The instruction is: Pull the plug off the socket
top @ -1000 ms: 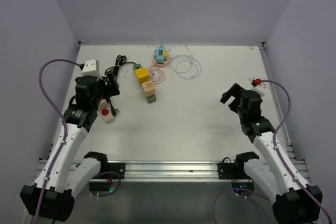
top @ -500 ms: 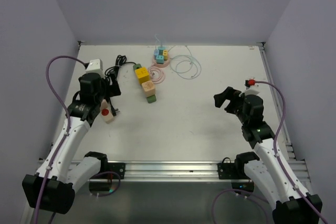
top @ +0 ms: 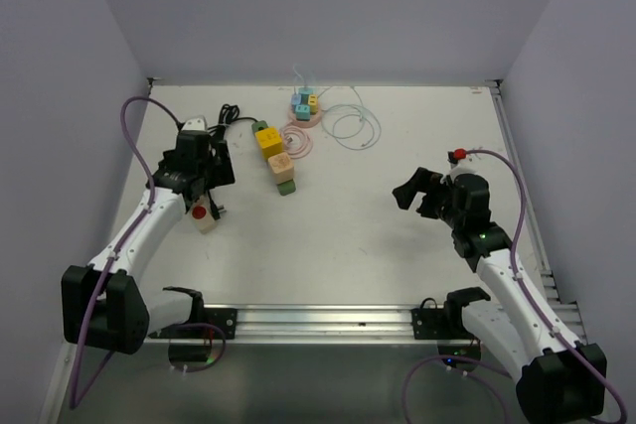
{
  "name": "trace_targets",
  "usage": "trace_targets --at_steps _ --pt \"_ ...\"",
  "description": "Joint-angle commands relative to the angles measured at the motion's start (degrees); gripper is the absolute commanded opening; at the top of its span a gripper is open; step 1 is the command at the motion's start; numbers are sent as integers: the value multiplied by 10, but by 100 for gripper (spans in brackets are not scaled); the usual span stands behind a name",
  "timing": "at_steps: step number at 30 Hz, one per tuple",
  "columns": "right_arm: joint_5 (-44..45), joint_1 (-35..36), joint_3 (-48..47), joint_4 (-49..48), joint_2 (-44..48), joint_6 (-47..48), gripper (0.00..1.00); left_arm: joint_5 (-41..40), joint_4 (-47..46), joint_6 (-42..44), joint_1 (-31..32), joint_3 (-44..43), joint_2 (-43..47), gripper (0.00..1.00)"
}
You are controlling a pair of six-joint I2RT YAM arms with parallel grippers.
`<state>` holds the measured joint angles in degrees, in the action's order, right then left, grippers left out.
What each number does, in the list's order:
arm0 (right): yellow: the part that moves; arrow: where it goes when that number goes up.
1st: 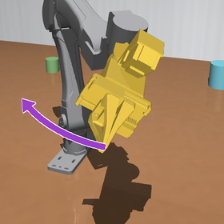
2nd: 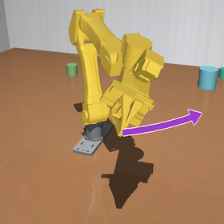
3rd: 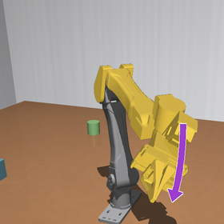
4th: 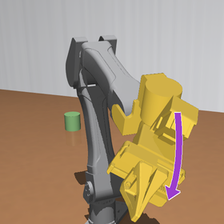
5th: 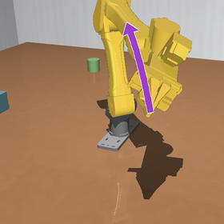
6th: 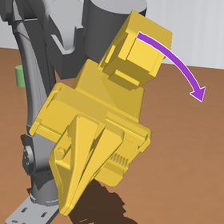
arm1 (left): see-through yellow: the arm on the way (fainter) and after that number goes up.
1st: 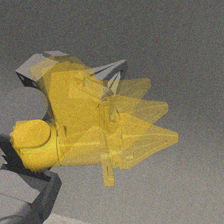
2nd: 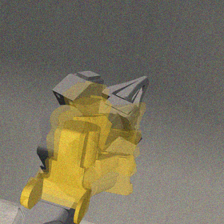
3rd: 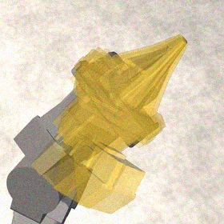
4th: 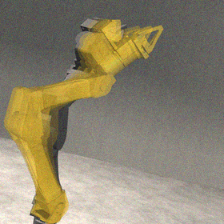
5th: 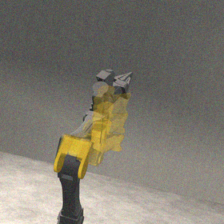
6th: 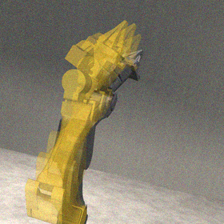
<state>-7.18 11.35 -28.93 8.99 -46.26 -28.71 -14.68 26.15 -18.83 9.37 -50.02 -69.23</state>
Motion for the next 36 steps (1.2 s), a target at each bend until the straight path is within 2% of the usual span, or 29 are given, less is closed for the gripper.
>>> trace_targets --at_steps 1,9,12,15,22,27,29,30,32,33,36 --pt "-25 2 -24 -9 8 2 99 -96 27 -48 -12 -27 -4 100" --pt "-31 2 -22 -11 6 -7 99 -144 54 -101 -59 -39 0 100" --pt "-36 2 -23 -11 -1 -8 99 -89 46 -94 -111 -38 -20 100" --pt "-38 2 -22 -11 -2 -8 99 -55 33 -89 -131 -41 -51 100" --pt "-38 2 -20 -13 -7 -8 99 5 2 -84 -137 -37 -107 100" --pt "-38 3 -21 -13 -10 -8 99 19 -2 -76 -139 -29 -128 97" --pt "-37 2 -22 -11 -10 -7 99 36 -4 -75 -140 -19 -129 90" --pt "-36 2 -22 -9 -9 -7 99 48 -4 -81 -143 -16 -128 78" --pt "-31 2 -23 -7 -8 -6 99 60 -13 -86 -145 -3 -120 62" --pt "-31 2 -22 -7 -8 -6 99 63 -12 -95 -145 2 -118 47" --pt "-34 2 -23 -6 -7 -7 99 87 -14 -111 -145 18 -110 25"
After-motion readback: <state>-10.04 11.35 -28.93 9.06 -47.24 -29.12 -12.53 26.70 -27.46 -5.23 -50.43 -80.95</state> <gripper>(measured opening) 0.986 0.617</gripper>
